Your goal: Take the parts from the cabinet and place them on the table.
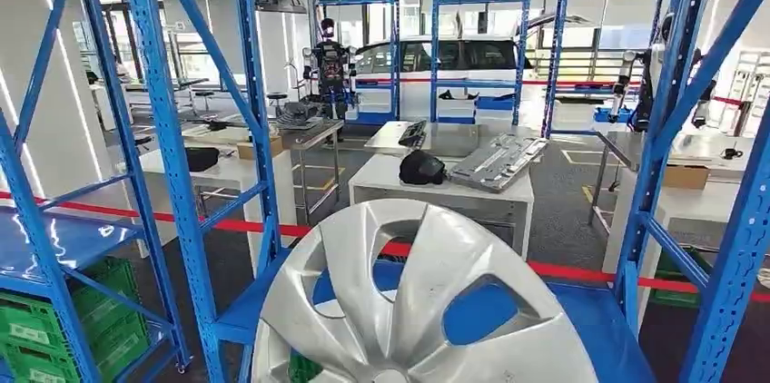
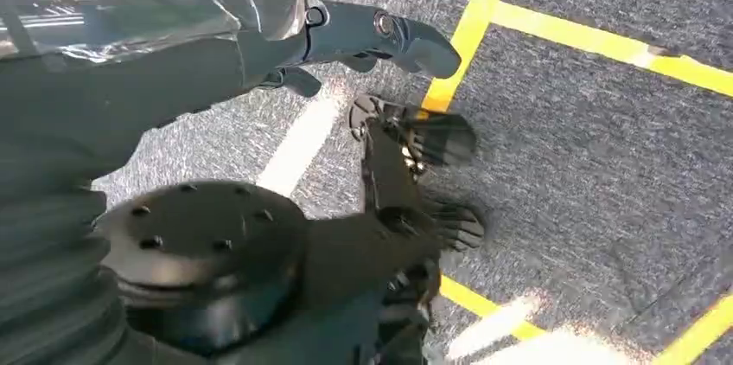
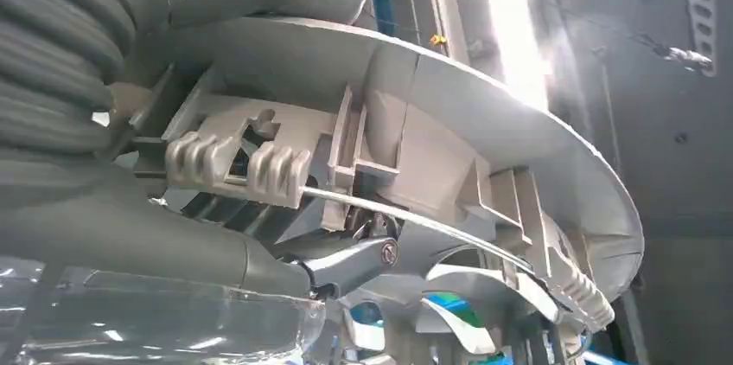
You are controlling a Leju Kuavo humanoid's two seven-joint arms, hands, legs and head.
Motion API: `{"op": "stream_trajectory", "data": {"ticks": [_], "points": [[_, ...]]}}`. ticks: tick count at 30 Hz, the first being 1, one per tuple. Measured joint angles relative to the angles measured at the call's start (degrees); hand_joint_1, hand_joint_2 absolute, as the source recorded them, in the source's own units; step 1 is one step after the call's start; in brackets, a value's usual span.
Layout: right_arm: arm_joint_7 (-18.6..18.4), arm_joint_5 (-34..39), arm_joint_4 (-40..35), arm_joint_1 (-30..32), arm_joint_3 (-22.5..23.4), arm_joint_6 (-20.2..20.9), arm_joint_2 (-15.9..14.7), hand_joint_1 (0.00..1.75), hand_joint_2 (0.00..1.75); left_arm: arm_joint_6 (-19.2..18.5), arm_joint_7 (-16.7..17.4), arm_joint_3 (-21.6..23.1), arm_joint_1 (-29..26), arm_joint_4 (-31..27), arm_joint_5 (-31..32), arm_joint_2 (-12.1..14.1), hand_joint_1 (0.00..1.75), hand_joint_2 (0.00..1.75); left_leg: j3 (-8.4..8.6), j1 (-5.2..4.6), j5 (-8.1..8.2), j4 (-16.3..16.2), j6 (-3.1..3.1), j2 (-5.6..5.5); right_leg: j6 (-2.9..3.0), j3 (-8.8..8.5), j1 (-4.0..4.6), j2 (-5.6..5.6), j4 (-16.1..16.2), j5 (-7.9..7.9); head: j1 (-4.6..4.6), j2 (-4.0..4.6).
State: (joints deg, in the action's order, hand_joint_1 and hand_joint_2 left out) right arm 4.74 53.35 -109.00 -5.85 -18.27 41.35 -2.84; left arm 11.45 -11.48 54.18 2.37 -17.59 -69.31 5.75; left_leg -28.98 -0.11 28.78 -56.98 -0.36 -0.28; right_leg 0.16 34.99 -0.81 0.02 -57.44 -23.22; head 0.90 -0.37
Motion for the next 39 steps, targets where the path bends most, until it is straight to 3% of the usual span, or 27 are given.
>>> {"op": "stream_trajectory", "data": {"ticks": [3,4,5,7,8,9,10,12,13,14,15,18,19,20,22,23,24,25,26,28,29,30,33,34,35,37,39], "points": [[0.2,0.1,-0.1,0.1,0.0,0.1,0.0,1.75,1.75,0.0,0.0,0.0,-0.2,0.1,0.1,0.2,0.00,1.75,-1.00,-0.36,-1.35,0.5,-1.26,0.19,-1.24,0.20,-0.11,0.00,0.7,1.37,0.13,0.00],[0.2,0.1,-0.1,0.1,0.1,0.1,0.0,1.75,1.75,0.0,0.0,0.0,-0.1,0.1,0.1,0.1,0.00,1.75,-0.64,0.19,-2.28,1.2,-1.64,0.59,-1.07,0.86,-0.30,-0.03,-0.1,0.58,0.00,0.02],[0.2,0.1,-0.1,0.0,0.2,0.1,0.0,1.75,1.75,-0.1,0.0,0.0,0.0,0.1,0.1,0.1,0.00,1.75,-1.49,0.13,-2.92,1.4,-2.24,0.58,-0.56,1.99,-0.09,-0.01,-2.3,-2.00,-0.02,0.00],[0.2,0.1,-0.1,0.2,0.3,0.2,-0.2,1.75,1.75,-0.1,0.0,0.0,0.1,0.1,0.1,0.2,0.00,1.75,-3.05,0.01,-4.10,1.3,-2.46,0.66,0.02,5.06,-0.10,-0.01,-11.1,-7.60,-0.18,0.00],[0.2,0.1,-0.1,0.2,0.3,0.2,-0.2,1.75,1.75,-0.1,0.0,0.0,0.0,0.1,0.1,0.2,0.00,1.75,-3.85,-0.11,-4.66,1.3,-2.54,0.71,-0.08,6.29,-0.10,-0.01,-15.7,-9.59,-0.17,0.00],[0.2,0.1,-0.1,0.4,0.3,0.2,-0.3,1.75,1.75,-0.1,0.0,0.0,0.0,0.1,0.1,0.2,0.00,1.75,-4.55,-0.23,-5.19,1.3,-2.52,0.74,-0.48,6.52,-0.11,0.00,-18.1,-10.17,-0.20,0.00],[0.2,0.1,-0.1,0.4,0.3,0.2,-0.3,1.75,1.75,-0.1,0.0,0.0,0.0,0.1,0.1,0.1,0.00,1.75,-5.27,-0.26,-5.69,1.2,-2.47,0.74,-0.92,5.32,-0.13,0.00,-17.5,-9.65,-0.22,0.00],[0.2,0.1,-0.1,0.4,0.3,0.2,-0.4,1.75,1.75,-0.1,0.0,0.0,0.0,0.1,0.1,0.1,0.00,1.75,-6.53,-0.26,-6.52,0.9,-2.22,0.73,-1.85,-0.72,-0.12,0.03,-9.4,-6.78,-0.24,0.00],[0.2,0.1,-0.1,0.4,0.3,0.2,-0.4,1.75,1.75,-0.1,0.0,0.0,0.0,0.1,0.1,0.1,0.00,1.75,-7.01,-0.26,-6.84,0.5,-2.01,0.68,-1.89,-4.83,-0.12,0.08,-3.4,-5.86,-0.26,0.00],[0.2,0.1,-0.1,0.3,0.3,0.2,-0.4,1.75,1.75,-0.1,0.0,0.0,0.0,0.1,0.1,0.1,0.00,1.75,-7.45,-0.42,-7.04,0.2,-1.74,0.66,-1.21,-7.66,-0.03,0.12,1.3,-7.33,-0.26,-0.02],[0.3,0.1,-0.1,0.5,0.3,0.2,-0.4,1.75,1.75,-0.1,0.0,0.0,0.0,0.1,0.1,0.1,0.00,1.75,-7.51,-0.45,-7.47,0.1,-1.34,0.68,-0.56,-7.47,0.37,0.02,0.8,-6.54,0.05,-0.02],[0.5,0.1,-0.1,0.5,0.3,0.2,-0.5,1.75,1.75,-0.1,0.0,0.0,-0.1,0.2,0.2,0.1,0.00,1.75,-7.81,-0.31,-8.51,0.1,-0.23,0.64,0.48,-6.26,0.47,-0.10,1.1,-6.03,-0.18,-0.02],[0.5,0.1,-0.1,0.4,0.3,0.2,-0.5,1.75,1.75,-0.1,0.0,0.0,-0.1,0.4,0.2,0.2,0.00,1.75,-8.36,-0.05,-8.26,-0.3,0.03,0.52,0.99,-5.89,-0.18,-0.01,1.3,-5.31,-0.29,0.09],[0.5,0.1,-0.1,0.4,0.3,0.2,-0.4,1.75,1.75,-0.2,0.0,0.0,-0.3,0.4,0.2,0.2,0.00,1.75,-9.10,0.03,-5.51,-1.8,0.46,0.37,1.44,-5.53,-0.10,0.01,1.2,-4.84,-0.02,0.05],[0.6,0.0,-0.1,0.4,0.3,0.2,-0.3,1.75,1.75,-0.2,0.0,0.0,-0.3,0.4,0.2,0.2,0.00,1.75,-11.56,0.49,1.38,-9.9,1.19,0.32,1.68,-4.26,-0.06,0.02,1.2,-3.74,0.02,0.04],[0.6,0.0,-0.1,0.5,0.3,0.2,-0.3,1.75,1.75,-0.2,0.0,0.0,-0.3,0.4,0.3,0.2,0.00,1.75,-12.80,0.62,3.64,-14.7,1.46,0.32,1.64,-3.79,-0.03,0.01,1.2,-3.27,0.02,0.02],[0.6,0.0,-0.1,0.5,0.3,0.2,-0.3,1.75,1.75,-0.2,0.0,0.0,-0.3,0.4,0.3,0.2,0.00,1.75,-13.38,0.71,4.20,-17.9,1.60,0.31,1.61,-3.12,-0.02,-0.01,1.2,-2.88,0.00,0.02],[0.6,0.0,-0.1,0.6,0.3,0.1,-0.3,1.75,1.75,-0.2,0.0,0.0,-0.3,0.4,0.3,0.2,0.00,1.75,-12.83,0.78,3.09,-18.7,1.62,0.31,1.48,-2.54,-0.02,-0.02,1.2,-2.40,0.06,0.02],[0.6,-0.1,-0.1,0.6,0.3,0.1,-0.3,1.75,1.75,-0.2,-0.2,0.0,-0.3,0.4,0.3,0.2,0.00,1.75,-10.97,0.82,1.18,-16.7,1.55,0.32,1.32,-2.05,-0.02,-0.04,1.2,-2.00,0.05,0.02],[0.6,-0.1,-0.1,0.6,0.3,-0.1,-0.2,1.75,1.75,-0.2,-0.6,0.0,-0.3,0.4,0.2,0.2,0.00,1.75,-3.47,0.74,-1.76,-6.1,0.97,0.21,0.93,-1.51,0.01,-0.10,1.2,-1.39,0.09,0.02],[0.6,-0.1,-0.1,0.6,0.3,-0.2,-0.2,1.75,1.75,-0.2,-0.8,0.0,-0.2,0.4,0.2,0.3,0.00,1.75,-0.19,0.59,-0.71,-0.8,0.46,0.14,0.80,-1.49,-0.01,-0.05,1.2,-1.10,0.13,0.02],[0.6,-0.1,-0.1,0.5,0.3,-0.2,-0.2,1.75,1.75,-0.2,-1.0,0.0,-0.2,0.4,0.2,0.3,0.00,1.75,1.06,0.30,0.15,1.2,0.27,0.18,0.42,-1.13,0.28,-0.02,1.1,-0.84,0.00,0.02],[0.6,-0.1,-0.1,0.5,0.2,-0.4,-0.2,1.75,1.75,-0.2,-1.2,0.0,-0.4,0.4,0.2,0.4,0.00,1.75,0.24,-0.26,-0.32,1.1,-0.72,0.23,-0.77,-1.13,-0.03,0.04,1.4,-0.04,0.04,0.02],[0.5,0.0,-0.2,0.5,0.2,-0.4,-0.2,1.75,1.75,-0.2,-1.2,0.0,-0.5,0.4,0.2,0.4,0.00,1.75,0.42,0.15,-1.16,2.0,-1.44,0.31,-0.97,-0.90,0.14,0.06,1.3,0.01,0.00,0.02],[0.5,0.0,-0.1,0.5,0.2,-0.4,-0.3,1.75,1.75,-0.2,-1.2,0.0,-0.4,0.4,0.2,0.3,0.00,1.75,0.50,0.23,-1.60,2.3,-1.71,0.54,-0.94,-0.01,0.00,0.04,0.2,-0.90,0.00,0.02],[0.5,0.0,-0.1,0.4,0.2,-0.4,-0.3,1.75,1.75,-0.2,-1.2,0.0,-0.4,0.4,0.2,0.4,0.00,1.75,-0.22,0.16,-2.21,2.3,-2.29,0.59,-0.43,3.37,-0.09,0.02,-7.8,-5.38,-0.24,0.02],[0.4,0.0,-0.1,0.5,0.2,-0.4,-0.3,1.75,1.75,-0.2,-1.2,0.0,-0.5,0.4,0.2,0.3,0.00,1.75,-1.02,0.05,-2.71,2.2,-2.30,0.60,-0.63,7.15,-0.08,0.02,-17.1,-8.86,-0.28,0.02]]}}
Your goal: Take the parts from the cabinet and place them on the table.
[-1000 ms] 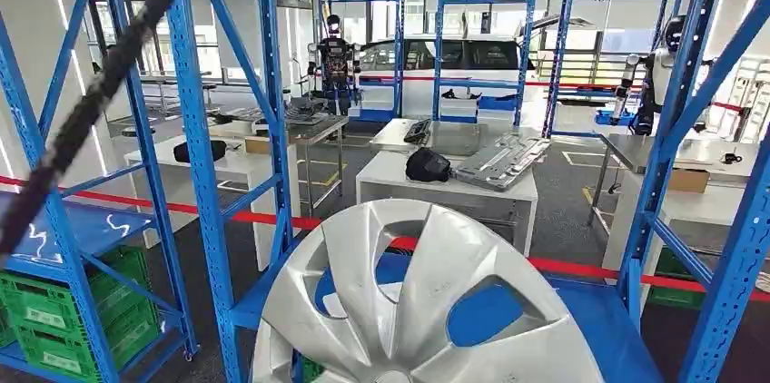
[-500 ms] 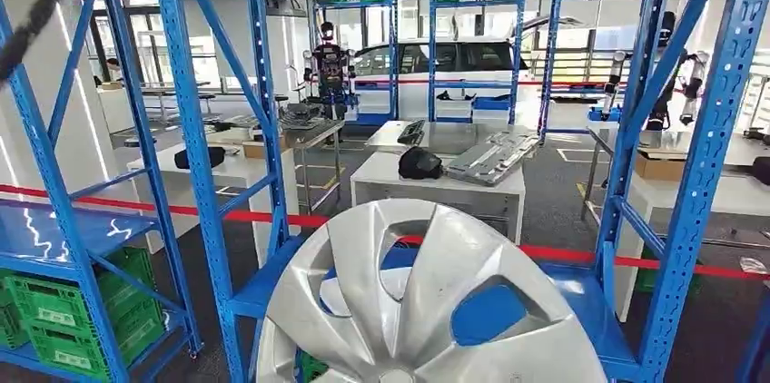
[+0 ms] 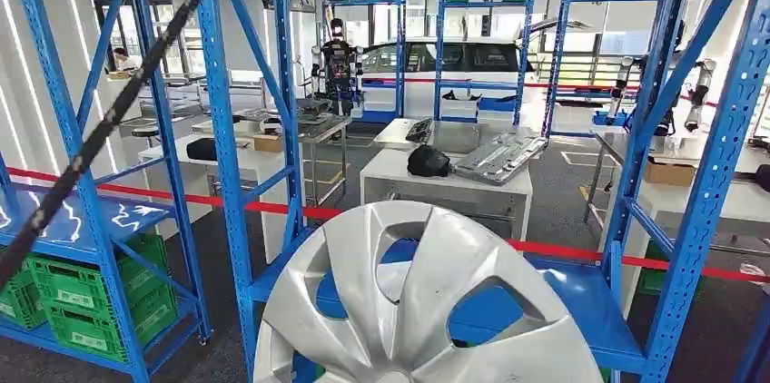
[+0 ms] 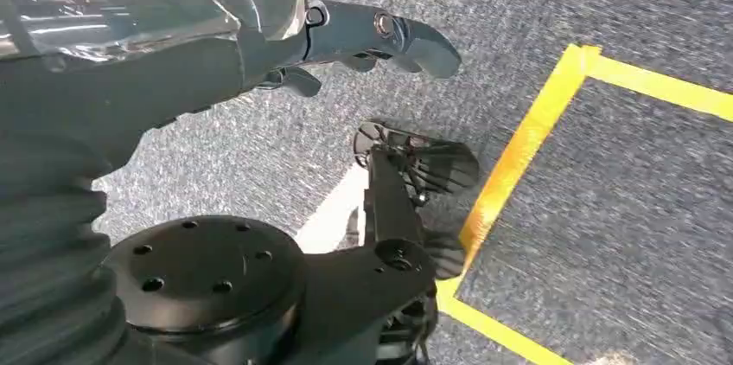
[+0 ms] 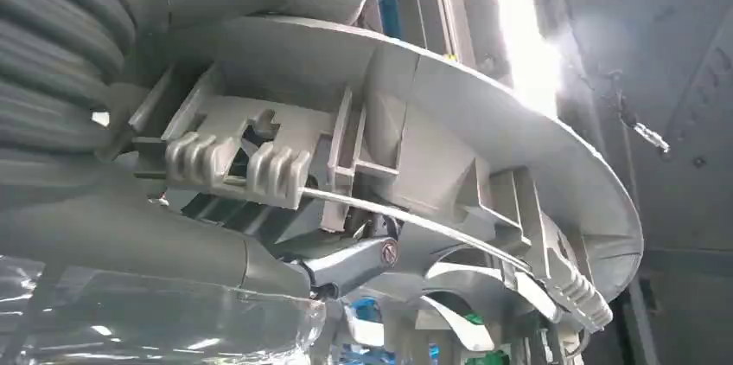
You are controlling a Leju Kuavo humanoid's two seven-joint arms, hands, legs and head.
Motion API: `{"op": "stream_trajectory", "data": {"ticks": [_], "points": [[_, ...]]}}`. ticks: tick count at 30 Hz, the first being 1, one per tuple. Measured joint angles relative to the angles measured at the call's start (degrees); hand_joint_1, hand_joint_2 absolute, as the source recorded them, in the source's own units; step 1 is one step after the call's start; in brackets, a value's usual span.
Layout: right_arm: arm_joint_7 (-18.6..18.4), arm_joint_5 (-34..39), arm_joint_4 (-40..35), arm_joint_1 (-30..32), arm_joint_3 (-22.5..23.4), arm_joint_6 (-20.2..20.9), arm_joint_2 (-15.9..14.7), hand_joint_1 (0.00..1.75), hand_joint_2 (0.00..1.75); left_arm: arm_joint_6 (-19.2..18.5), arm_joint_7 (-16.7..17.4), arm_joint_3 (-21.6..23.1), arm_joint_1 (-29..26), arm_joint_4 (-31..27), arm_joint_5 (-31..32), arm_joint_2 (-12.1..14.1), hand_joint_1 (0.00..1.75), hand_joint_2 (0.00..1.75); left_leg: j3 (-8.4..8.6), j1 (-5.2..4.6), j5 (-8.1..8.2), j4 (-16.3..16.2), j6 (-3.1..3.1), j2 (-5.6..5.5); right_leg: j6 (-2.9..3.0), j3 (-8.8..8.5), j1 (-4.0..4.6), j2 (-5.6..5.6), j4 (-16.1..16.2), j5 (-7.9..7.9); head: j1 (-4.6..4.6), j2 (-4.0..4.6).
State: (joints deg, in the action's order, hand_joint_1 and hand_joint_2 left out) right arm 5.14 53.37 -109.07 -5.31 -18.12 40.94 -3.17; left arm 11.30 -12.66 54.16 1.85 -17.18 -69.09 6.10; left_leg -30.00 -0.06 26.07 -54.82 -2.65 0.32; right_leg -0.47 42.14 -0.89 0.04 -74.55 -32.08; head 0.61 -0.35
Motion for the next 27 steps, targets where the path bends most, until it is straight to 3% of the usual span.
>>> {"op": "stream_trajectory", "data": {"ticks": [1,2,4,5,6,7,9,11,12,14,15,16,17,18,20,21,24,25,26,27], "points": [[0.0,0.0,0.0,0.1,0.0,0.0,-0.1,1.75,1.75,0.0,0.0,0.0,0.0,0.0,0.0,0.0,0.00,1.75,-0.24,-0.01,-0.15,0.0,0.03,-0.01,-0.39,0.12,-0.02,0.00,-0.9,-0.05,0.00,0.00],[0.0,0.0,0.0,0.1,0.0,0.0,-0.1,1.75,1.75,0.0,0.0,0.0,-0.1,0.0,0.0,-0.1,0.00,1.75,-0.38,0.02,-0.24,-0.1,0.13,-0.03,-0.89,-1.44,-0.03,0.01,1.2,0.80,-0.02,0.00],[0.0,0.0,0.0,0.0,0.0,-0.1,-0.1,1.75,1.75,0.0,-0.1,0.0,0.0,0.0,0.0,-0.2,0.00,1.75,-0.41,0.08,-0.19,-0.5,0.30,-0.08,-1.86,-7.96,-0.16,0.05,12.3,4.61,-0.04,0.00],[-0.1,0.0,0.0,-0.1,0.0,-0.1,-0.1,1.75,1.75,0.0,-0.3,0.0,0.0,0.0,0.0,-0.2,0.00,1.75,-0.60,0.06,0.01,-1.0,0.60,-0.08,-1.81,-10.72,-0.20,0.16,17.5,5.64,-0.11,0.00],[-0.2,0.0,0.0,-0.2,0.0,-0.1,0.0,1.75,1.75,0.0,-0.4,0.0,0.1,0.0,0.0,-0.2,0.00,1.75,-1.13,-0.45,0.25,-1.6,0.97,-0.07,-0.92,-11.28,0.15,0.02,18.1,5.21,-0.09,0.00],[-0.2,0.1,0.0,-0.2,0.0,-0.1,-0.1,1.75,1.75,0.0,-0.5,0.0,0.1,0.0,0.0,-0.2,0.00,1.75,-1.35,-0.37,0.11,-1.7,1.21,-0.05,-0.33,-10.92,0.11,0.00,18.0,5.45,0.00,-0.02],[-0.2,0.0,0.0,-0.1,0.0,-0.1,-0.1,1.75,1.75,0.0,-0.7,0.0,0.0,0.0,0.2,-0.2,0.00,1.75,-1.49,-0.21,-0.18,-1.6,1.68,-0.04,0.22,-10.58,0.40,-0.12,17.9,5.65,0.04,-0.02],[-0.2,0.0,-0.1,-0.1,0.0,-0.1,0.0,1.75,1.75,0.0,-0.7,0.0,0.1,0.0,0.2,-0.2,0.00,1.75,-2.33,-0.05,0.86,-2.7,2.31,-0.21,0.87,-10.63,-0.35,-0.15,18.3,6.01,-0.02,-0.02],[-0.2,0.0,-0.1,-0.1,0.0,-0.1,0.1,1.75,1.75,0.0,-0.7,0.0,0.1,0.0,0.2,-0.2,0.00,1.75,-3.43,0.10,2.74,-5.3,2.63,-0.23,1.27,-10.60,-0.44,-0.11,18.3,6.07,0.26,-0.02],[-0.2,0.0,-0.1,-0.1,0.0,-0.1,0.2,1.75,1.75,0.0,-0.7,0.0,0.1,0.0,0.2,-0.2,0.00,1.75,-7.92,0.53,7.32,-15.2,3.22,-0.25,1.45,-10.34,-0.33,-0.10,18.2,6.17,0.24,-0.02],[-0.2,0.0,-0.1,0.0,0.0,-0.1,0.2,1.75,1.75,0.0,-0.7,0.0,0.0,0.0,0.2,-0.2,0.00,1.75,-9.93,0.67,8.58,-19.4,3.40,-0.25,1.44,-10.24,-0.29,-0.11,18.2,6.18,0.26,-0.02],[-0.2,-0.1,-0.1,0.2,0.0,-0.1,0.2,1.75,1.75,0.0,-0.7,0.0,0.0,0.0,0.2,-0.2,0.00,1.75,-10.67,0.75,8.47,-20.9,3.45,-0.24,1.44,-10.23,-0.28,-0.11,18.2,6.19,0.28,-0.02],[-0.2,-0.1,-0.1,0.2,0.0,-0.1,0.2,1.75,1.75,0.0,-0.7,0.0,0.0,0.0,0.2,-0.2,0.00,1.75,-9.96,0.79,7.02,-19.4,3.41,-0.24,1.43,-10.28,-0.29,-0.12,18.2,6.19,0.24,-0.02],[-0.3,-0.1,-0.1,0.2,0.0,-0.1,0.2,1.75,1.75,0.0,-0.7,0.0,0.0,0.0,0.2,-0.2,0.00,1.75,-8.07,0.80,4.76,-15.6,3.31,-0.24,1.41,-10.36,-0.29,-0.14,18.2,6.20,0.28,-0.02],[-0.3,-0.1,-0.2,0.2,0.0,0.0,0.3,1.75,1.75,-0.1,-0.7,-0.1,0.0,0.0,0.2,-0.1,0.00,1.75,-2.33,0.77,-0.31,-4.3,2.79,-0.42,1.34,-10.62,-0.27,-0.21,18.2,6.22,0.31,-0.02],[-0.3,-0.1,-0.2,0.2,0.0,0.0,0.3,1.75,1.75,-0.2,-0.7,-0.1,0.1,0.0,0.2,-0.1,0.00,1.75,-1.24,0.48,0.60,-2.5,2.68,-0.55,1.10,-10.44,0.11,-0.21,18.1,6.31,0.26,-0.02],[-0.3,-0.2,-0.3,0.3,0.1,0.0,0.4,1.75,1.75,-0.3,-0.5,-0.1,0.0,0.0,0.2,-0.1,0.00,1.75,-1.78,0.13,0.27,-2.2,2.13,-0.46,0.14,-9.64,0.07,-0.19,18.2,6.93,0.26,-0.02],[-0.3,-0.3,-0.3,0.2,0.1,0.0,0.4,1.75,1.75,-0.4,-0.5,-0.1,0.0,0.0,0.2,-0.1,0.00,1.75,-1.81,0.13,-0.06,-1.8,1.65,-0.42,-0.17,-9.62,0.14,-0.21,18.3,7.11,0.31,-0.04],[-0.3,-0.3,-0.4,0.3,0.1,0.0,0.4,1.75,1.75,-0.4,-0.5,-0.1,0.0,0.0,0.2,-0.2,0.00,1.75,-1.62,0.68,-0.62,-1.1,0.98,-0.27,-0.31,-9.04,-0.05,-0.12,17.7,6.51,0.22,-0.04],[-0.3,-0.3,-0.5,0.2,0.2,0.0,0.3,1.75,1.75,-0.5,-0.5,-0.1,0.1,0.0,0.2,-0.2,0.00,1.75,-1.74,0.54,-0.85,-1.0,0.61,-0.25,-0.17,-8.02,0.05,-0.13,15.6,5.07,0.13,-0.04]]}}
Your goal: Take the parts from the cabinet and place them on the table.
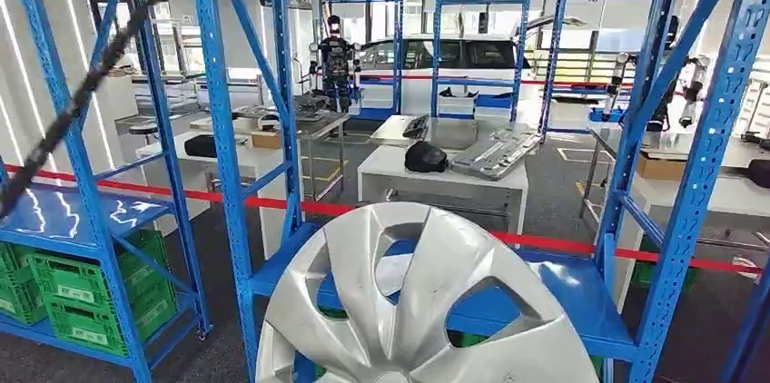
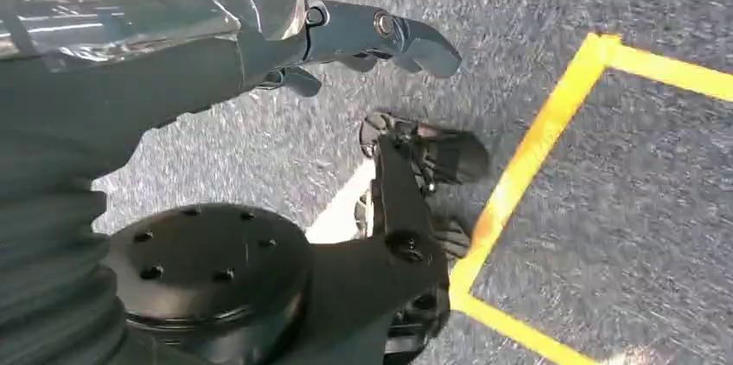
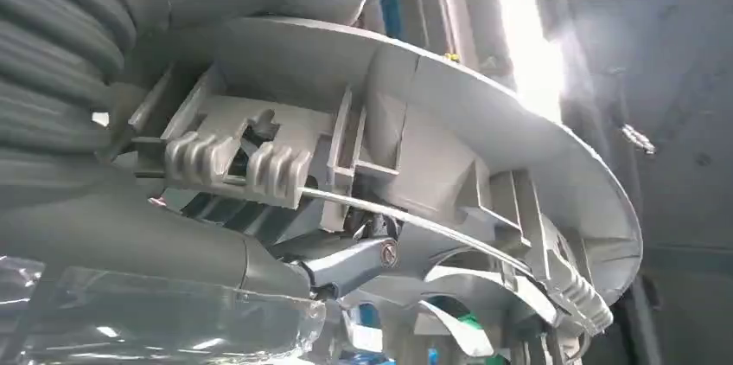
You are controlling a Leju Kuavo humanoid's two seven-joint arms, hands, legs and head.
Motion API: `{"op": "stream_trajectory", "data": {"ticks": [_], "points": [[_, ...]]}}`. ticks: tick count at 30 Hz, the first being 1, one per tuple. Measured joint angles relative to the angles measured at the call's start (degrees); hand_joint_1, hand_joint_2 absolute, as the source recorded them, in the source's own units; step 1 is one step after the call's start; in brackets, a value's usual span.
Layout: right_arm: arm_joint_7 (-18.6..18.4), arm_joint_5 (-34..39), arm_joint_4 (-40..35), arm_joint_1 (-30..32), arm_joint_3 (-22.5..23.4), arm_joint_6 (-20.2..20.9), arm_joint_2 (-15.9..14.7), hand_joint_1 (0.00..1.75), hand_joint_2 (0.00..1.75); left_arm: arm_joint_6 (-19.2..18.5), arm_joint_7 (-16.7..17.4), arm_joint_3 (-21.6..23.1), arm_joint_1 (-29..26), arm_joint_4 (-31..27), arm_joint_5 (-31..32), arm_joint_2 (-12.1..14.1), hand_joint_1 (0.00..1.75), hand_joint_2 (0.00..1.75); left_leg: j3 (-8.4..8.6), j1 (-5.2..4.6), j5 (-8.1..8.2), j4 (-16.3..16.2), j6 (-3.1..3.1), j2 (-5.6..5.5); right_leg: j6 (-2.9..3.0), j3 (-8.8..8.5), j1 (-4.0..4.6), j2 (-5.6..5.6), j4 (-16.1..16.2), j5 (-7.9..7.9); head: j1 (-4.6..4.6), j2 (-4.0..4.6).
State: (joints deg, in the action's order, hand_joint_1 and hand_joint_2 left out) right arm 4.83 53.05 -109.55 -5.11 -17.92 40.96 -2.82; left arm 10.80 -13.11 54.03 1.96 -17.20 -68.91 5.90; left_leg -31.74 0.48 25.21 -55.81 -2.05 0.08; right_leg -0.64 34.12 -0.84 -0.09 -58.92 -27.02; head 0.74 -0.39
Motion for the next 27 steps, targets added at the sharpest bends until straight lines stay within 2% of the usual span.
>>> {"op": "stream_trajectory", "data": {"ticks": [1,3,4,5,6,7,8,9,10,13,14,15,16,17,18,19,20,21,23,24,25,27], "points": [[0.0,0.0,0.0,0.0,0.1,0.0,0.0,1.75,1.75,0.0,0.0,0.0,0.0,0.0,0.0,0.0,0.00,1.75,-0.26,-0.03,-0.13,0.0,-0.20,0.02,0.36,1.90,-0.03,0.00,-4.3,-2.18,-0.09,0.00],[0.0,-0.1,0.0,0.3,0.1,0.1,0.0,1.75,1.75,-0.2,0.1,-0.1,0.0,0.0,0.0,0.0,0.00,1.75,-0.72,-0.31,-0.37,-0.1,-0.48,0.09,0.54,6.41,-0.03,0.00,-14.3,-5.93,-0.15,0.00],[0.0,-0.2,0.0,0.5,0.2,0.1,0.0,1.75,1.75,-0.3,0.2,-0.1,0.0,0.0,0.0,0.0,0.00,1.75,-0.91,-0.39,-0.49,-0.1,-0.50,0.09,0.27,7.45,-0.04,0.01,-16.9,-6.46,-0.15,0.00],[0.0,-0.2,0.0,0.6,0.3,0.1,0.0,1.75,1.75,-0.4,0.2,-0.1,0.0,0.0,0.0,0.0,0.00,1.75,-1.01,-0.41,-0.55,-0.2,-0.45,0.07,-0.05,7.07,-0.04,0.01,-16.3,-6.01,-0.15,0.00],[0.0,-0.2,0.0,0.7,0.3,0.1,0.0,1.75,1.75,-0.4,0.2,0.0,-0.1,0.0,0.0,0.0,0.00,1.75,-1.04,-0.41,-0.60,-0.3,-0.37,0.04,-0.55,5.01,-0.04,0.01,-12.9,-4.57,-0.15,0.00],[0.0,-0.2,0.0,0.7,0.4,0.1,0.0,1.75,1.75,-0.4,0.2,0.0,-0.1,0.0,0.0,-0.1,0.00,1.75,-1.04,-0.40,-0.61,-0.5,-0.32,0.01,-1.02,1.72,-0.05,0.05,-6.8,-2.41,-0.20,0.00],[0.0,-0.2,0.0,0.6,0.4,0.1,0.0,1.75,1.75,-0.4,0.3,-0.1,0.0,0.0,0.1,-0.1,0.00,1.75,-1.05,-0.40,-0.57,-0.7,-0.25,-0.01,-1.23,-1.41,-0.07,0.16,-1.2,-0.66,-0.22,0.00],[0.0,-0.3,0.0,0.6,0.4,0.1,0.0,1.75,1.75,-0.4,0.3,-0.1,0.0,0.0,0.1,-0.1,0.00,1.75,-1.28,-0.60,-0.51,-1.0,0.07,0.00,-0.65,-2.95,-0.02,0.26,2.3,-0.58,-0.28,0.00],[0.0,-0.3,-0.1,0.7,0.4,0.1,0.0,1.75,1.75,-0.4,0.3,-0.1,0.0,0.0,0.1,-0.1,0.00,1.75,-1.50,-0.90,-0.44,-1.2,0.40,-0.02,0.00,-3.17,0.14,0.14,2.2,-0.14,-0.20,0.00],[0.0,-0.3,-0.2,0.7,0.5,0.1,0.0,1.75,1.75,-0.4,0.4,-0.1,0.0,0.0,0.4,-0.1,0.00,1.75,-1.70,-0.69,-0.97,-1.1,1.33,0.06,0.86,-2.74,0.38,0.05,2.1,0.31,-0.11,0.00],[0.0,-0.4,-0.2,0.6,0.5,0.1,0.1,1.75,1.75,-0.4,0.4,-0.1,0.0,0.0,0.5,0.0,0.00,1.75,-2.19,-0.54,-0.56,-1.5,1.65,0.00,1.34,-2.76,-0.29,0.05,2.4,0.65,-0.20,0.00],[0.0,-0.4,-0.2,0.7,0.5,0.1,0.1,1.75,1.75,-0.5,0.4,0.0,-0.1,0.0,0.5,-0.1,0.00,1.75,-2.85,-0.46,0.94,-3.0,1.98,-0.10,1.48,-2.69,-0.28,0.05,2.4,0.70,-0.04,0.00],[0.0,-0.4,-0.2,0.7,0.5,0.1,0.3,1.75,1.75,-0.5,0.4,-0.1,0.0,0.0,0.5,-0.1,0.00,1.75,-4.31,-0.23,3.40,-6.8,2.33,-0.12,1.68,-2.57,-0.27,0.06,2.4,0.84,0.07,0.00],[0.0,-0.4,-0.2,0.6,0.5,0.1,0.4,1.75,1.75,-0.5,0.4,-0.1,0.0,0.0,0.6,0.0,0.00,1.75,-6.50,-0.06,5.96,-12.0,2.64,-0.11,1.87,-2.34,-0.21,0.07,2.4,0.97,0.11,0.00],[0.0,-0.4,-0.2,0.7,0.5,0.1,0.4,1.75,1.75,-0.5,0.4,-0.1,-0.1,0.0,0.6,0.0,0.00,1.75,-8.44,0.07,7.81,-16.4,2.83,-0.11,1.87,-2.17,-0.16,0.07,2.4,0.99,0.11,0.02],[0.0,-0.4,-0.2,0.8,0.5,0.1,0.4,1.75,1.75,-0.5,0.5,-0.1,-0.1,0.0,0.6,0.0,0.00,1.75,-9.79,0.14,8.74,-19.8,2.96,-0.11,2.02,-2.02,-0.11,0.07,2.3,1.11,0.13,0.00],[0.0,-0.6,-0.2,0.8,0.5,0.1,0.4,1.75,1.75,-0.5,0.5,-0.1,-0.2,0.0,0.6,-0.1,0.00,1.75,-9.64,0.16,8.29,-19.9,2.96,-0.10,1.97,-1.99,-0.10,0.07,2.3,1.15,0.13,0.02],[0.0,-0.6,-0.2,0.8,0.5,0.1,0.4,1.75,1.75,-0.5,0.5,-0.1,-0.2,0.0,0.6,-0.1,0.00,1.75,-8.04,0.16,6.62,-17.2,2.85,-0.10,1.91,-2.02,-0.09,0.05,2.3,1.19,0.15,0.00],[0.0,-0.6,-0.3,0.7,0.5,0.1,0.4,1.75,1.75,-0.5,0.5,-0.1,-0.1,0.0,0.6,0.0,0.00,1.75,-1.95,0.10,1.78,-6.2,2.31,-0.14,1.83,-2.23,0.00,-0.01,2.3,1.23,0.18,0.00],[0.0,-0.6,-0.4,0.7,0.5,0.1,0.4,1.75,1.75,-0.5,0.5,-0.1,-0.1,0.1,0.7,0.1,0.00,1.75,0.22,-0.05,1.16,-1.9,1.79,-0.26,1.75,-2.25,-0.02,0.01,2.3,1.28,0.18,0.00],[0.0,-0.6,-0.5,0.7,0.5,0.1,0.4,1.75,1.75,-0.5,0.5,-0.1,0.0,0.1,0.7,0.2,0.00,1.75,0.75,-0.40,1.73,-1.0,1.51,-0.21,1.37,-1.88,0.58,0.03,2.2,1.45,0.11,0.02],[0.0,-0.6,-0.5,0.7,0.5,0.1,0.5,1.75,1.75,-0.5,0.5,-0.1,-0.1,0.1,0.7,0.2,0.00,1.75,0.36,-0.57,1.55,-1.2,1.32,-0.23,0.85,-1.41,0.24,0.04,2.3,1.79,0.15,0.00]]}}
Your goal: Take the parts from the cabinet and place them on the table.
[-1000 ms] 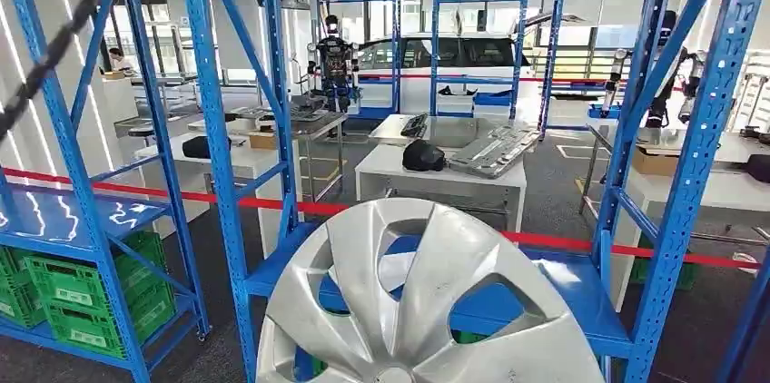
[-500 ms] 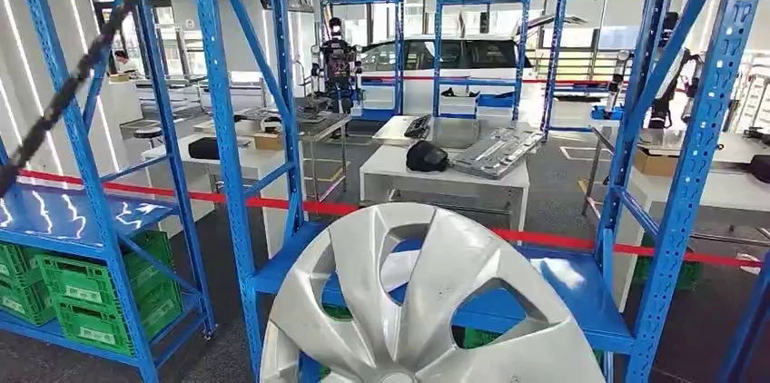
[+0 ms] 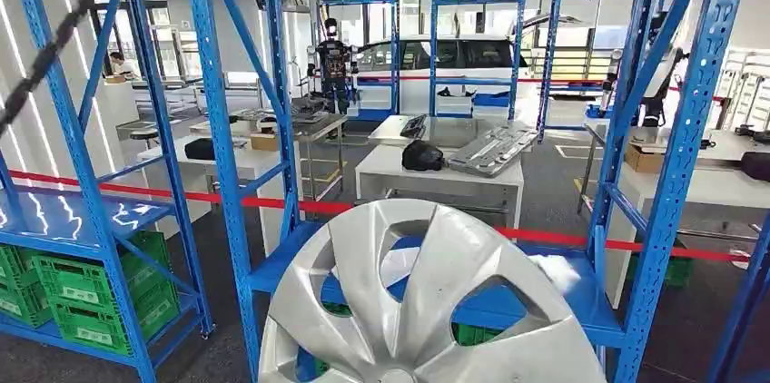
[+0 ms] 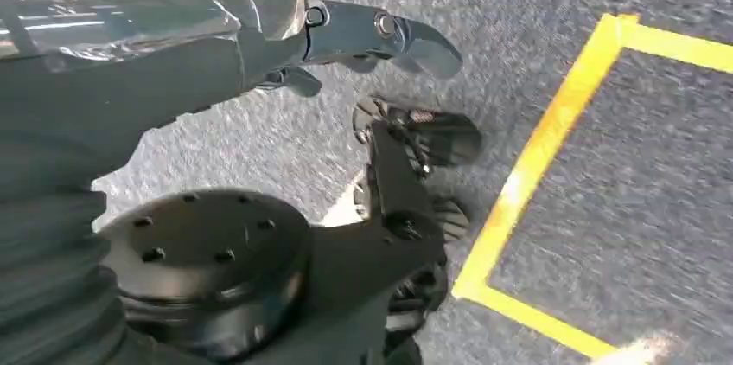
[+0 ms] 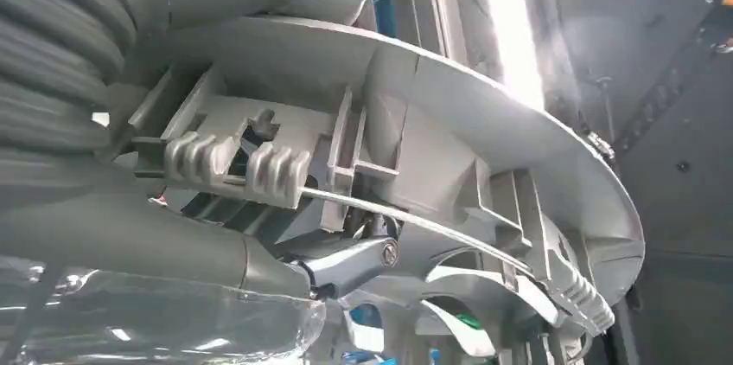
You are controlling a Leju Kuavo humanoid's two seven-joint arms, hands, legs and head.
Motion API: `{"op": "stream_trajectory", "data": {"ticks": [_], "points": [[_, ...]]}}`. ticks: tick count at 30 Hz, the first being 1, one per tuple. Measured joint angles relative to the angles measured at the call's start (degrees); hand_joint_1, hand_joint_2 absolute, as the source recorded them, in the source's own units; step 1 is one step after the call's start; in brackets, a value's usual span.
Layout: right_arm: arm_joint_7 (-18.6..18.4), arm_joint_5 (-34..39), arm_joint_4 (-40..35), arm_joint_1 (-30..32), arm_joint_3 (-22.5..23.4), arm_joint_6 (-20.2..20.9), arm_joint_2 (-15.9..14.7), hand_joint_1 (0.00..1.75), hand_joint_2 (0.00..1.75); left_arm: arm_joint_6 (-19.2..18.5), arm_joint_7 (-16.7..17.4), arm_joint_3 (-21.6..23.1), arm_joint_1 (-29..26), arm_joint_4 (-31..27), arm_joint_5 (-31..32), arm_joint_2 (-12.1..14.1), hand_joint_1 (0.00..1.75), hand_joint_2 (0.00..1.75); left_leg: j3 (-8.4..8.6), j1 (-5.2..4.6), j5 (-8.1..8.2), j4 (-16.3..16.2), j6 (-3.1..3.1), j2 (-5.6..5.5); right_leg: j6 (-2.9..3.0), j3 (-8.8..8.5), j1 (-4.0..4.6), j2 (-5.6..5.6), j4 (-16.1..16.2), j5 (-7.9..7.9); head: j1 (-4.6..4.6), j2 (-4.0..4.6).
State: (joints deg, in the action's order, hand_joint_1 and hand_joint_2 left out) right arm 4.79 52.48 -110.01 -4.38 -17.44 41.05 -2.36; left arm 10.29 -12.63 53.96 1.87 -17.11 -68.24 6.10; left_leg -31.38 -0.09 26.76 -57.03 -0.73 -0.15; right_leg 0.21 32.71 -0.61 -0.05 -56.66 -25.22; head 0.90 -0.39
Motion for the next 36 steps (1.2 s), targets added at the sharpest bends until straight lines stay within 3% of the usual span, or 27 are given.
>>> {"op": "stream_trajectory", "data": {"ticks": [2,3,4,6,7,8,9,11,12,14,16,18,19,21,22,23,24,25,27,28,30,32,33,34,36], "points": [[0.0,0.0,-0.1,0.0,0.0,0.0,0.0,1.75,1.75,0.0,0.1,0.0,-0.1,0.0,0.0,0.0,0.00,1.75,0.04,0.13,-0.72,0.8,-0.79,0.05,-0.69,0.03,0.26,-0.01,0.3,0.35,0.04,0.00],[0.0,0.0,-0.1,0.0,0.0,0.0,0.0,1.75,1.75,0.0,0.1,0.0,0.0,0.0,0.0,-0.2,0.00,1.75,0.24,0.46,-1.22,1.4,-1.09,0.24,-0.65,0.89,0.09,0.00,-0.8,-0.62,0.02,0.00],[0.0,0.0,-0.1,-0.2,0.0,0.1,0.0,1.75,1.75,0.0,0.1,0.0,0.1,0.0,0.0,-0.1,0.00,1.75,-0.01,0.52,-1.47,1.5,-1.51,0.28,-0.36,2.18,0.06,0.00,-3.7,-2.47,-0.18,0.00],[0.0,0.0,0.0,-0.2,0.0,0.1,-0.1,1.75,1.75,0.0,0.1,0.0,0.0,0.0,-0.1,-0.1,0.00,1.75,-0.50,0.37,-1.66,1.4,-1.69,0.31,-0.03,6.62,-0.02,0.01,-13.7,-6.65,-0.24,0.00],[0.0,0.0,0.0,-0.2,0.0,0.1,-0.2,1.75,1.75,0.0,0.1,0.0,0.0,0.0,-0.1,-0.2,0.00,1.75,-0.74,0.29,-1.79,1.4,-1.71,0.34,-0.19,8.35,-0.05,0.01,-17.7,-7.89,-0.24,0.00],[0.0,0.1,0.0,-0.2,0.0,0.1,-0.2,1.75,1.75,0.0,0.1,0.0,-0.1,0.0,-0.1,-0.2,0.00,1.75,-0.91,0.27,-1.86,1.3,-1.69,0.34,-0.56,8.72,-0.10,0.02,-18.8,-7.96,-0.26,0.00],[0.0,0.2,0.0,-0.2,0.0,0.2,-0.3,1.75,1.75,0.0,0.2,0.0,-0.1,0.0,-0.2,-0.2,0.00,1.75,-1.01,0.27,-1.90,1.1,-1.64,0.32,-1.01,7.62,-0.16,0.02,-17.0,-7.12,-0.26,0.00],[0.0,0.3,0.0,-0.4,0.0,0.2,-0.3,1.75,1.75,0.0,0.2,-0.1,-0.1,0.0,-0.2,-0.3,0.00,1.75,-1.12,0.29,-1.85,0.6,-1.52,0.22,-2.08,1.56,-0.44,0.09,-6.2,-3.11,-0.31,0.00],[0.0,0.4,0.0,-0.5,0.0,0.2,-0.4,1.75,1.75,0.0,0.2,-0.1,-0.1,0.0,-0.2,-0.3,0.00,1.75,-1.22,0.21,-1.73,0.3,-1.27,0.16,-2.17,-1.18,-0.56,0.17,-1.1,-1.80,-0.33,0.00],[0.0,0.6,0.0,-0.7,0.0,0.2,-0.5,1.75,1.75,0.0,0.2,-0.4,-0.1,0.0,-0.2,-0.3,0.00,1.75,-1.79,-0.23,-1.81,-0.2,-0.59,0.13,-0.84,-1.28,-0.29,0.01,-0.4,-1.79,-0.28,0.00],[0.0,0.7,0.0,-0.7,0.0,0.2,-0.5,1.75,1.75,0.0,0.2,-0.5,-0.2,0.0,-0.3,-0.3,0.00,1.75,-2.00,0.00,-2.29,-0.1,0.12,0.14,-0.35,-0.90,0.01,-0.07,-0.6,-1.51,-0.17,0.00],[0.0,0.8,0.0,-0.7,0.0,0.3,-0.6,1.75,1.75,0.0,0.2,-0.6,-0.2,0.0,-0.3,-0.2,0.00,1.75,-2.83,0.22,-1.49,-0.8,0.66,0.02,0.41,-0.81,-0.63,-0.01,-0.3,-0.98,-0.24,0.00],[0.1,0.9,0.0,-0.7,0.0,0.3,-0.5,1.75,1.75,0.0,0.2,-0.7,-0.2,0.0,-0.3,-0.3,0.00,1.75,-3.58,0.29,0.62,-3.2,1.00,0.07,0.72,-0.69,-0.66,0.03,-0.3,-0.82,-0.06,0.00],[0.3,0.9,0.0,-0.7,0.0,0.3,-0.6,1.75,1.75,0.0,0.2,-0.9,-0.1,0.0,-0.2,-0.2,0.00,1.75,-7.36,0.58,5.63,-12.7,1.53,0.08,1.06,-0.17,-0.50,0.04,-0.3,-0.55,0.04,0.00],[0.3,0.9,0.0,-0.6,0.0,0.3,-0.6,1.75,1.75,0.0,0.2,-0.9,-0.2,0.0,-0.2,-0.2,0.00,1.75,-9.21,0.68,7.40,-17.2,1.64,0.08,1.16,0.13,-0.39,0.04,-0.4,-0.36,0.00,0.00],[0.3,0.8,0.1,-0.6,0.0,0.3,-0.6,1.75,1.75,0.0,0.2,-0.9,-0.2,0.0,-0.2,-0.2,0.00,1.75,-9.85,0.72,7.76,-19.1,1.64,0.09,1.17,0.39,-0.31,0.04,-0.4,-0.13,0.04,0.00],[0.3,0.8,0.2,-0.5,0.0,0.3,-0.6,1.75,1.75,0.0,0.2,-0.9,-0.2,0.0,-0.2,-0.2,0.00,1.75,-9.01,0.72,6.89,-18.0,1.54,0.09,1.12,0.57,-0.27,0.03,-0.4,0.03,0.04,0.00],[0.4,0.8,0.2,-0.5,0.0,0.3,-0.6,1.75,1.75,0.0,0.2,-0.9,-0.2,0.0,-0.2,-0.2,0.00,1.75,-6.73,0.71,4.96,-14.2,1.36,0.08,1.06,0.69,-0.20,-0.01,-0.4,0.19,0.09,0.00],[0.5,0.8,0.2,-0.6,0.0,0.3,-0.6,1.75,1.75,0.0,0.2,-0.9,-0.1,0.0,-0.1,-0.2,0.00,1.75,-0.03,0.52,0.73,-2.9,0.53,0.01,0.91,0.70,-0.05,-0.08,-0.4,0.49,0.09,0.00],[0.5,0.8,0.1,-0.6,0.0,0.3,-0.5,1.75,1.75,0.0,0.2,-1.0,0.0,0.0,-0.1,0.0,0.00,1.75,1.53,0.24,1.72,0.0,0.03,-0.02,0.65,0.82,0.02,-0.05,-0.3,0.69,0.09,0.00],[0.6,0.7,0.2,-0.7,0.0,0.3,-0.6,1.75,1.75,0.0,0.1,-1.0,0.1,0.0,0.0,0.0,0.00,1.75,0.88,-0.16,1.17,0.0,-0.16,0.08,-0.02,1.31,0.15,0.03,-0.4,1.12,0.11,0.00],[0.6,0.6,0.1,-0.7,0.0,0.3,-0.6,1.75,1.75,0.1,0.1,-1.0,0.0,0.0,0.0,0.0,0.00,1.75,0.70,-0.31,0.62,0.3,-0.79,0.10,-0.78,1.28,0.07,0.04,0.0,1.66,0.09,0.00],[0.6,0.6,0.1,-0.7,0.0,0.3,-0.6,1.75,1.75,0.1,0.1,-1.0,0.0,0.0,0.0,-0.1,0.00,1.75,1.44,0.42,-0.37,1.4,-1.25,0.32,-0.82,1.66,0.06,0.10,-0.6,1.32,0.02,0.00],[0.6,0.6,0.1,-0.8,0.0,0.3,-0.7,1.75,1.75,0.1,0.1,-1.0,0.1,0.0,0.0,-0.1,0.00,1.75,1.08,0.26,-0.80,1.6,-1.60,0.40,-0.79,2.68,0.17,0.04,-2.0,-0.16,-0.08,0.00],[0.6,0.6,0.1,-0.8,0.0,0.3,-0.8,1.75,1.75,0.1,0.1,-1.0,0.2,0.0,0.0,-0.1,0.00,1.75,0.09,0.22,-1.48,1.6,-1.95,0.45,-0.35,6.41,0.08,0.03,-11.1,-5.04,-0.22,0.00]]}}
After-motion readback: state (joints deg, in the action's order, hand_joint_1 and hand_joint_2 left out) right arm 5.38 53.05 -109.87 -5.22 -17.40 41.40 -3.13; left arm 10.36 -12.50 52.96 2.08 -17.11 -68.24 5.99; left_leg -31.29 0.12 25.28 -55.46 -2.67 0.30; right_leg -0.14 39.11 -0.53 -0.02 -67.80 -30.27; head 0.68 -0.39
